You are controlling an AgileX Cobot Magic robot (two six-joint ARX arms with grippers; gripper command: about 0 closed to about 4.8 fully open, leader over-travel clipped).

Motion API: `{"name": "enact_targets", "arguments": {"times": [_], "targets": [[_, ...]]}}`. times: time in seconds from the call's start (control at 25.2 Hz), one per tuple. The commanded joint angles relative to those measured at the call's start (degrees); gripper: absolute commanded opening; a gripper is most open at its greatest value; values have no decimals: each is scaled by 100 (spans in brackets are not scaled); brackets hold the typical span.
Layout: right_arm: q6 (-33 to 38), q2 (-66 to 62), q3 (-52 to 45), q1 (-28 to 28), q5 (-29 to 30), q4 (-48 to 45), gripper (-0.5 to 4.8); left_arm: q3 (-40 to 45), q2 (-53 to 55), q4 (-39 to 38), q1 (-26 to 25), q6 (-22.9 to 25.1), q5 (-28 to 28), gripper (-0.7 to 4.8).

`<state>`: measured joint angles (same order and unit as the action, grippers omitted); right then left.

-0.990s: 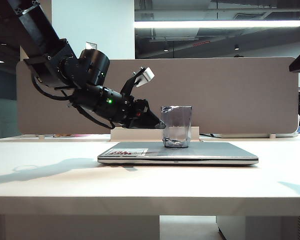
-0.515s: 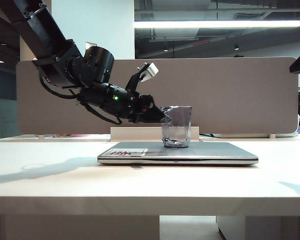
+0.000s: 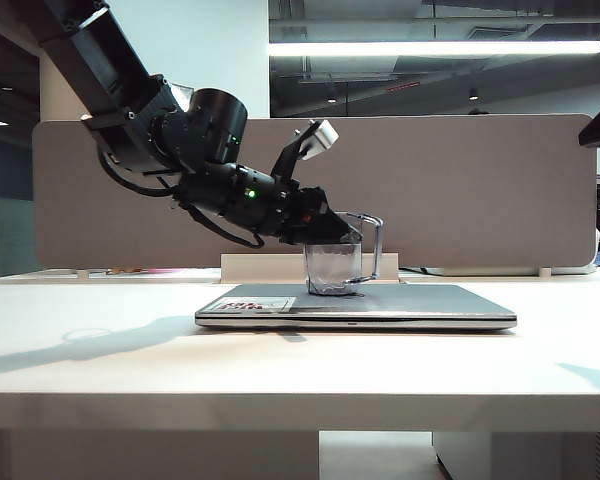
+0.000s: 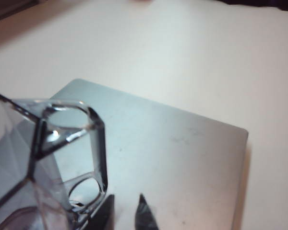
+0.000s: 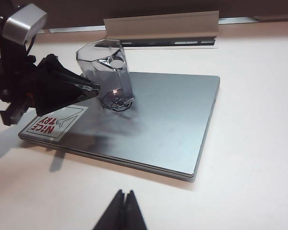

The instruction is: Pick up the water cup and place it on the side of the laptop close to you.

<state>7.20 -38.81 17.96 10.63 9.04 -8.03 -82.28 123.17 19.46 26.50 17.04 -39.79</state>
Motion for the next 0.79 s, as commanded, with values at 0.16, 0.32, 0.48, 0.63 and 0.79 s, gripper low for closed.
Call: {"name": "enact_targets", "arguments": {"times": [0.16,0.32,0.48,0.63,0.79], "targets": [[-17,4,22,2,4,-74,-9,-13,17,52,267,-258,667,89],[-20,4,22,2,-2,-76,-9,-13,17,59,592,-767,1646,155],[-17,4,22,2,0,-76,-9,-26,17,138,1010,-861,3327,155],[-15,4,22,0,0,-79,-9,-26,17,173,1231,-1045,4153,157],[-15,4,22,2,2,-79,-9,-26,24,258,1266,-1331,4409,156]]}}
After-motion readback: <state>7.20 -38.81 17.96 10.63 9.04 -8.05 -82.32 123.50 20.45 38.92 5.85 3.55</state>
